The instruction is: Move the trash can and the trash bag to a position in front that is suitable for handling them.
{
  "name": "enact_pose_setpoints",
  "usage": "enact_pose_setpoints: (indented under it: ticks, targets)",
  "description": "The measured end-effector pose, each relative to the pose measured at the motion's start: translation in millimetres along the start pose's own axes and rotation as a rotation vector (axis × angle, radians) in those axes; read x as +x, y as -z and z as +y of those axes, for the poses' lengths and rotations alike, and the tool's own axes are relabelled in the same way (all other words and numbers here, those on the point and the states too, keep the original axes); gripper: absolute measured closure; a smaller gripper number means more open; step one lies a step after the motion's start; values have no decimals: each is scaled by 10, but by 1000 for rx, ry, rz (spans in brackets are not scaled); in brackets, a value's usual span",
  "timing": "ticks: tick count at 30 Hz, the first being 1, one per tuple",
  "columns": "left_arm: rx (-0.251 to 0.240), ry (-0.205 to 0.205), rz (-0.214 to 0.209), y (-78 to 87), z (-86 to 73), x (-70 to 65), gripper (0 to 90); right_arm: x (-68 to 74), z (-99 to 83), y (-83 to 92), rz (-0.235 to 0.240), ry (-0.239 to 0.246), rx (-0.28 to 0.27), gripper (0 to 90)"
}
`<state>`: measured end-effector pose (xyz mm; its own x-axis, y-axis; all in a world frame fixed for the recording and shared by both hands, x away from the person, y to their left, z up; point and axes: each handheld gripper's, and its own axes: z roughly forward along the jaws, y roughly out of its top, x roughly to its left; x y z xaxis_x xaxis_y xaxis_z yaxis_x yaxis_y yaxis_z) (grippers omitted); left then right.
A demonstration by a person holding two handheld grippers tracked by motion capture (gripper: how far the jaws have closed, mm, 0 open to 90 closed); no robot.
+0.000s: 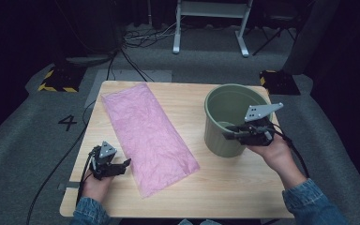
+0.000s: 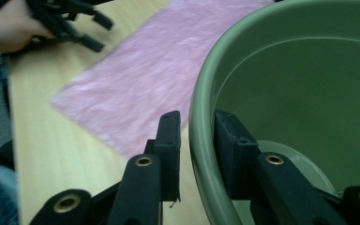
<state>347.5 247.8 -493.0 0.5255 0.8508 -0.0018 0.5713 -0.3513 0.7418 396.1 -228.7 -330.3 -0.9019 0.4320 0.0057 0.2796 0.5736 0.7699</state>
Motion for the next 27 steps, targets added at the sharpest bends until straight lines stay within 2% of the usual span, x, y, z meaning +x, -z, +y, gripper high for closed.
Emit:
enact_pose_setpoints:
  ticks: [3, 8, 9, 14, 17, 20, 21, 23, 27]
  targets:
    - [-1, 0, 0, 2, -1, 0, 273, 102, -17, 18, 16, 18, 2, 712]
    - [-1, 6, -2, 5, -6, 8, 274, 365, -84, 93, 79, 33, 1, 711]
    - [-1, 6, -2, 5, -6, 8, 274, 365, -84, 93, 79, 33, 1, 711]
    - [-8, 8, -1, 10, -6, 4, 279, 586, -203, 204, 123, 31, -10, 707]
    - [-6, 12, -2, 4, 6, 7, 279, 661, -233, 240, 132, 40, -7, 707]
    - [-9, 11, -4, -12, 25, -3, 280, 829, -268, 286, 161, 67, 0, 703]
    - [-11, 4, -3, -18, 30, -6, 280, 829, -268, 286, 161, 67, 0, 703]
    - [-8, 2, -7, -25, 37, -15, 281, 949, -277, 308, 163, 86, 9, 682]
    - [-11, 5, -8, -24, 42, -14, 281, 1017, -274, 329, 181, 88, 6, 678]
